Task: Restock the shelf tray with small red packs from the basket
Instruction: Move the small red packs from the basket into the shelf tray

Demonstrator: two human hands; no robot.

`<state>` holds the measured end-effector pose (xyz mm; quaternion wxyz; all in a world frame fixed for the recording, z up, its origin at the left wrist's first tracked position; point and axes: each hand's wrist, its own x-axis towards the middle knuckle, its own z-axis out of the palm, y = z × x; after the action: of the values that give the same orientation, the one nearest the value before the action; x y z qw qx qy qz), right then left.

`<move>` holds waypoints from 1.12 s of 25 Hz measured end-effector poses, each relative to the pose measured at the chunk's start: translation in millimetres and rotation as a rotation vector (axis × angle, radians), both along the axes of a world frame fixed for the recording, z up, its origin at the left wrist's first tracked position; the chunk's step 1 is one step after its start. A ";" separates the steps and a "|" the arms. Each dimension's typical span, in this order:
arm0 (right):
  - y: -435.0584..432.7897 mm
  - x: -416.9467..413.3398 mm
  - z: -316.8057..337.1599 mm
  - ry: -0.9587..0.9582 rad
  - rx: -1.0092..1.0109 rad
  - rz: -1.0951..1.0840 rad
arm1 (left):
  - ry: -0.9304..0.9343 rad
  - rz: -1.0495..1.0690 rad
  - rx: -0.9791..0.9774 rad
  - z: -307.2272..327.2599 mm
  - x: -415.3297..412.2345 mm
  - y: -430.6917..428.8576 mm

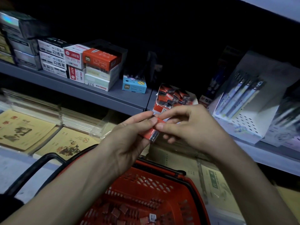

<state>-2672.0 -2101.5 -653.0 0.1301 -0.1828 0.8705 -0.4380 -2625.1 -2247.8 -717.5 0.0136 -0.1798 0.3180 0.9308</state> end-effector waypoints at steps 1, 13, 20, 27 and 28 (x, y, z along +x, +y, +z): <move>1.7 0.7 -4.4 0.029 -0.005 -0.039 | -0.018 -0.003 0.020 -0.2 -1.3 1.0; 23.0 -82.5 -8.9 0.801 0.481 -0.305 | -0.034 -0.028 0.114 1.2 -3.5 -2.8; 33.7 -83.8 -12.9 0.756 0.586 -0.162 | 0.045 0.038 0.010 4.4 4.1 -3.2; 19.8 -22.3 6.3 0.344 -0.030 -0.061 | 0.109 0.026 -0.217 -0.6 4.8 1.9; 14.8 -11.3 4.3 0.232 -0.081 0.022 | 0.121 0.023 -0.244 -1.2 5.2 3.4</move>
<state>-2683.3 -2086.7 -648.7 0.0258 -0.2466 0.8593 -0.4473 -2619.9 -2244.4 -718.7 -0.0384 -0.1272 0.4270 0.8944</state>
